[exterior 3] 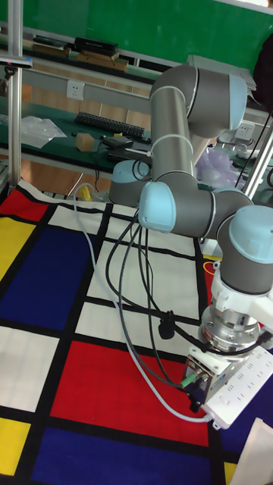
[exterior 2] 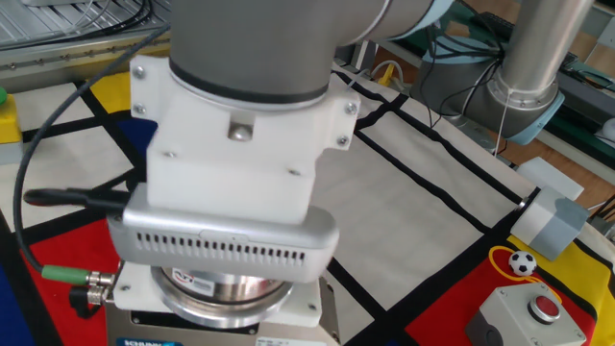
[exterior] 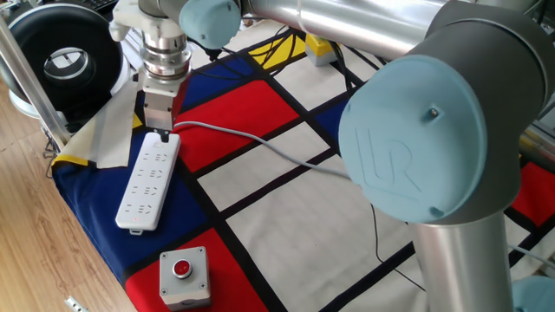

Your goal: Turn off the power strip by pressing the button

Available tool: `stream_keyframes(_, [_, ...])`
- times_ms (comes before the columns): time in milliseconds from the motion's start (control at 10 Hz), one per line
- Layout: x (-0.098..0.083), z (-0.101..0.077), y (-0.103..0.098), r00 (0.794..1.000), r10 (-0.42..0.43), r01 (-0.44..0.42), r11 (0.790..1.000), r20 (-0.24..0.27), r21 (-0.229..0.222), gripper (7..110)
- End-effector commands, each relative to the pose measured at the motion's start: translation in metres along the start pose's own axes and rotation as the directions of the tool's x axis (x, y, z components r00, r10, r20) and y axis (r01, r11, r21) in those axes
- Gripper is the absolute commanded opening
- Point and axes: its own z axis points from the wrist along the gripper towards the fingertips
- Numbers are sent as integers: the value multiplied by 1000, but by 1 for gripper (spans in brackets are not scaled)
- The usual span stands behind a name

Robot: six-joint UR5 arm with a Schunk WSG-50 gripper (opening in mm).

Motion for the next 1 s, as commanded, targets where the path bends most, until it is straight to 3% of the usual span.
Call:
stream_keyframes(0, [-7, -1, 5, 1000, -4, 4, 1000, 24, -11, 88])
stream_keyframes(300, [-4, -3, 0, 1000, -11, 10, 1000, 14, 7, 88])
stream_keyframes(400, [0, -3, -4, 998, -57, 57, 998, -3, 21, 88])
stream_keyframes(700, [6, -3, -11, 1000, -9, 10, 999, -29, 48, 88])
stream_keyframes(900, [19, -5, -24, 996, -36, 44, 994, -82, 97, 88])
